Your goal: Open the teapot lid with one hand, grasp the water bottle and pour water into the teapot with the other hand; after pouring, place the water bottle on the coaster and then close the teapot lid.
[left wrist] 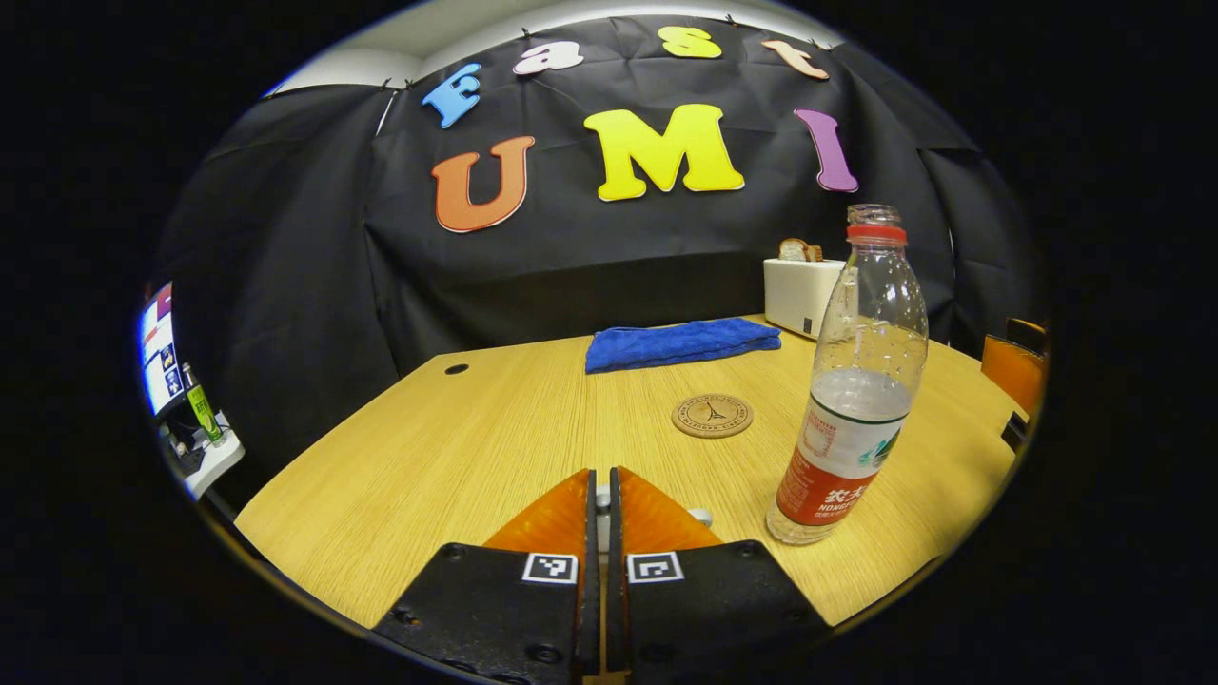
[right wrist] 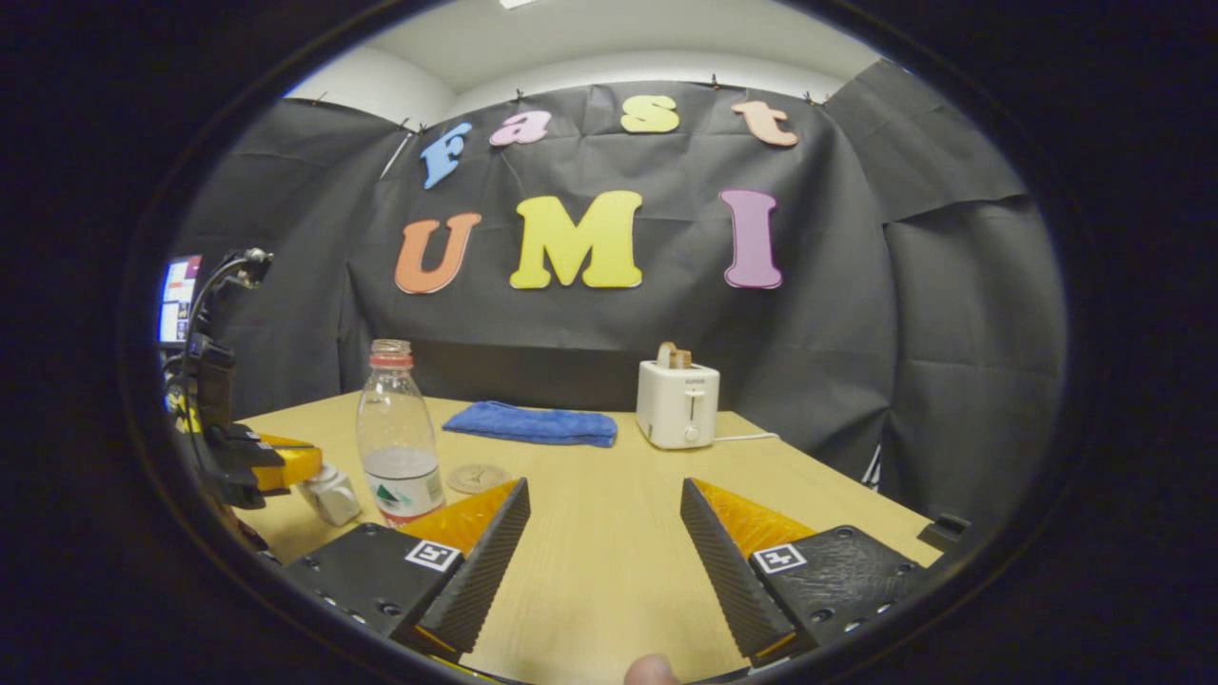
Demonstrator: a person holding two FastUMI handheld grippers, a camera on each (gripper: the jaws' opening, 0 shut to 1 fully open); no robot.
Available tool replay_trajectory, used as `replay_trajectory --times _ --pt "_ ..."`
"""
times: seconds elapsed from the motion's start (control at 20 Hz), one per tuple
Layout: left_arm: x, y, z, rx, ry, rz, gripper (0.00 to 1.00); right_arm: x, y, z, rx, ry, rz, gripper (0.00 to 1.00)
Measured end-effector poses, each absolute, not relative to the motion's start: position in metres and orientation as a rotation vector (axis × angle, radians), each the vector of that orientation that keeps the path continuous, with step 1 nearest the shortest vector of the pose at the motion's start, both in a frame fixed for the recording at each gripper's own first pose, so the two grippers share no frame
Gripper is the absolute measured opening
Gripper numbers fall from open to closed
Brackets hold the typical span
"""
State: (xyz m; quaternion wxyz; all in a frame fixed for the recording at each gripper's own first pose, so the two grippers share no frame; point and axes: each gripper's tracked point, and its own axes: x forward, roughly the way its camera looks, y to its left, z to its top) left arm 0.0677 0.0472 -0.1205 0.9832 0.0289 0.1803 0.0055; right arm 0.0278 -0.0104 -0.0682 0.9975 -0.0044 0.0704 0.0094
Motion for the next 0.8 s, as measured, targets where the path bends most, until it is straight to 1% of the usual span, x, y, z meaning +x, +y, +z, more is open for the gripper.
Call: replay_trajectory --times 0.1,0.25,0.3,0.4,0.6,0.8 --pt "0.064 0.050 -0.107 0.032 0.331 0.012 0.04 0.025 0.012 -0.070 0.001 0.149 0.097 0.96" --pt "0.056 0.053 -0.085 -0.019 0.274 0.005 0.04 0.022 0.040 -0.080 0.005 0.180 0.182 0.96" --pt "0.051 0.053 -0.078 -0.036 0.259 0.000 0.04 0.021 0.050 -0.084 0.009 0.193 0.209 0.94" --pt "0.042 0.057 -0.070 -0.052 0.239 0.000 0.03 0.024 0.067 -0.088 0.017 0.200 0.255 0.95" --pt "0.024 0.069 -0.062 -0.071 0.216 0.019 0.03 0.038 0.099 -0.099 0.016 0.226 0.312 0.96" --pt "0.015 0.082 -0.059 -0.093 0.204 0.046 0.03 0.057 0.117 -0.111 0.009 0.254 0.315 0.95"
